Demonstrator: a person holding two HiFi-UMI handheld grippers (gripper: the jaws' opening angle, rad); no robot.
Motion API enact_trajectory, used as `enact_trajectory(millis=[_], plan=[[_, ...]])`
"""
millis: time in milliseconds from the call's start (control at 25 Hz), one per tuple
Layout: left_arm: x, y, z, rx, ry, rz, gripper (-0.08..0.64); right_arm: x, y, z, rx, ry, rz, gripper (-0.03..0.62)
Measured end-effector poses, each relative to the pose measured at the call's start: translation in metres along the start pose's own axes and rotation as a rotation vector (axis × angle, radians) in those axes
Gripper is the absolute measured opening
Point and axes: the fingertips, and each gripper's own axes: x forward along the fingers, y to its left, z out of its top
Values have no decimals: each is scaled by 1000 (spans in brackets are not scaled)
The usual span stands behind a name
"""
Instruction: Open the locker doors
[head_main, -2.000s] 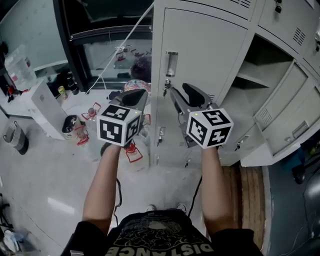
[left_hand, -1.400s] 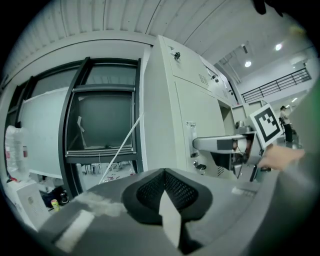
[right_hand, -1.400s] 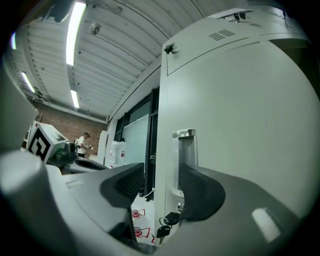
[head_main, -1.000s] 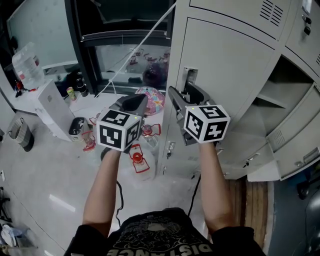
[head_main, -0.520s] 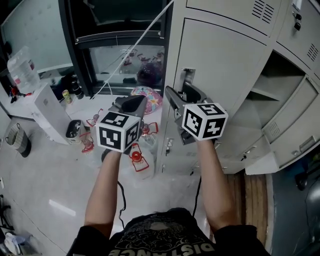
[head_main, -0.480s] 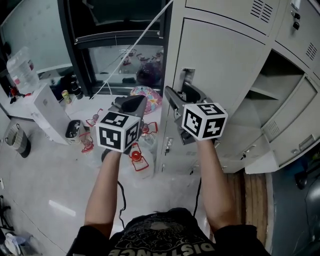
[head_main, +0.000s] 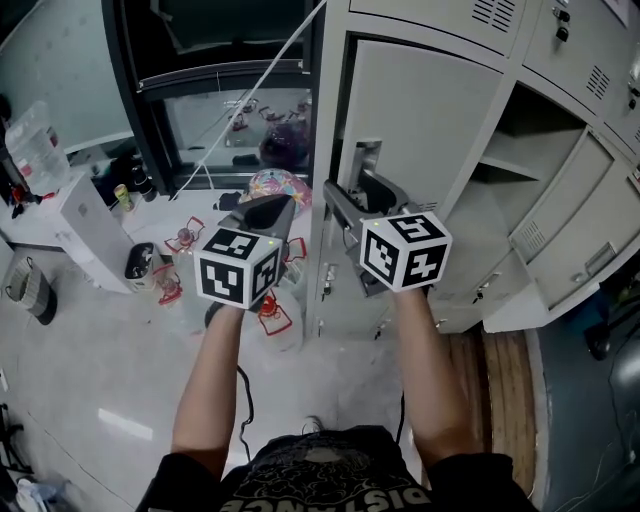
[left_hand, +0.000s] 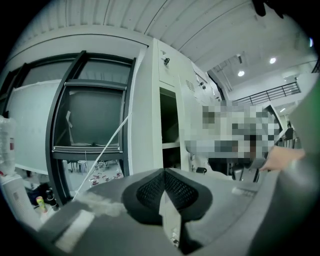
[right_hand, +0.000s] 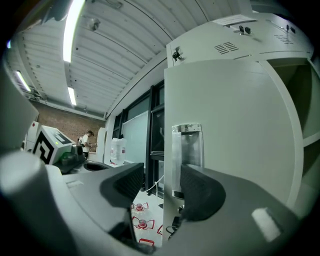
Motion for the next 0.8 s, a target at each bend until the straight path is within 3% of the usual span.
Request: enact_trajectory(millis=[320,800], plan=[[-7,-30,1,-3,0,3,3,-33,5,0,-16,3,12,181],[-23,-82,8,-16,-11,87,3,-90,8,1,-12,1,108,167]])
